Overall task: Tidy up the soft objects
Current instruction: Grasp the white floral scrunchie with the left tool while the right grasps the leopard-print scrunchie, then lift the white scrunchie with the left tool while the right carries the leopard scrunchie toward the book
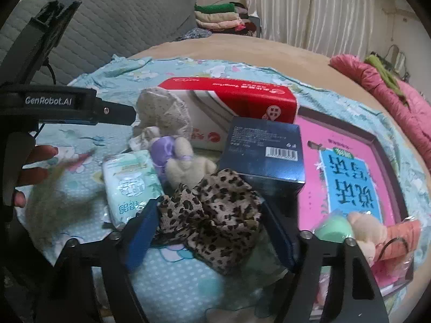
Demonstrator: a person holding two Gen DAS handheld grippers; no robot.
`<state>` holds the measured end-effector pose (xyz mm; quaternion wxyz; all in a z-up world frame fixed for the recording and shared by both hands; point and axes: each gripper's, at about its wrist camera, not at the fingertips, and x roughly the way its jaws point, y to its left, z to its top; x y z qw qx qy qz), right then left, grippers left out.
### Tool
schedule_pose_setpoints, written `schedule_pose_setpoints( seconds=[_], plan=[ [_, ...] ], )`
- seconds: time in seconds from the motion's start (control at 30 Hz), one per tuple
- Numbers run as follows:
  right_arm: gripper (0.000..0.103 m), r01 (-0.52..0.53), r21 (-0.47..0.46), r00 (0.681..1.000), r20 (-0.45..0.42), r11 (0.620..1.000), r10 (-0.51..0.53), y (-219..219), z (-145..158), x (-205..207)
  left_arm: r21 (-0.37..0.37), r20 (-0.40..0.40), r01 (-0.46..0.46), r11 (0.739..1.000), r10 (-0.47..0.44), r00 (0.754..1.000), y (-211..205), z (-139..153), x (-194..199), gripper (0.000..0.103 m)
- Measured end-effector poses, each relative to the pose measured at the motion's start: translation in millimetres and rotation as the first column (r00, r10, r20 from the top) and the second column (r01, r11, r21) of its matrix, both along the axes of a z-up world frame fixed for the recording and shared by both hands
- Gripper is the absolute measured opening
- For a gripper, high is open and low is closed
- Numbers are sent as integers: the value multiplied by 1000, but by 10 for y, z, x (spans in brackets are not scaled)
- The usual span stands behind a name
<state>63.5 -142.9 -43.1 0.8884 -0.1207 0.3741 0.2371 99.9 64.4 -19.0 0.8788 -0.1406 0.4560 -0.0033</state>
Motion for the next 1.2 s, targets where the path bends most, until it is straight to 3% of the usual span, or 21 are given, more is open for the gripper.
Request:
schedule_pose_setpoints(
  seconds=[0.1,0.23,0.4,0.63,0.8,0.9,0.97,1.2],
  plan=[
    [51,-32,-35,999,22,999,33,64,-23,-1,-9,4,-13,1000,13,1000,58,-51,83,85],
    [45,-59,-52,998,20,997,60,101,-69,4,0,4,-20,1000,20,1000,120,-123,191,85],
    [30,-71,-59,997,10,996,72,108,-110,55,-1,-17,-25,1000,25,1000,195,-255,308,85],
    [31,-104,-24,994,-24,994,104,119,-153,97,-28,2,29,999,-29,1000,218,-361,409,83],
    [32,-95,-13,995,-29,995,95,115,-163,113,-95,35,87,992,-84,996,216,-371,449,61],
    [29,-89,3,996,-28,996,89,85,-147,114,-126,54,123,984,-117,992,185,-352,453,40],
    [24,-91,19,995,-31,996,92,54,-129,113,-143,72,159,977,-150,986,140,-330,446,17],
    [12,-74,102,995,-54,992,80,-72,-29,96,-125,116,215,969,-201,973,18,-189,352,12]
  ],
)
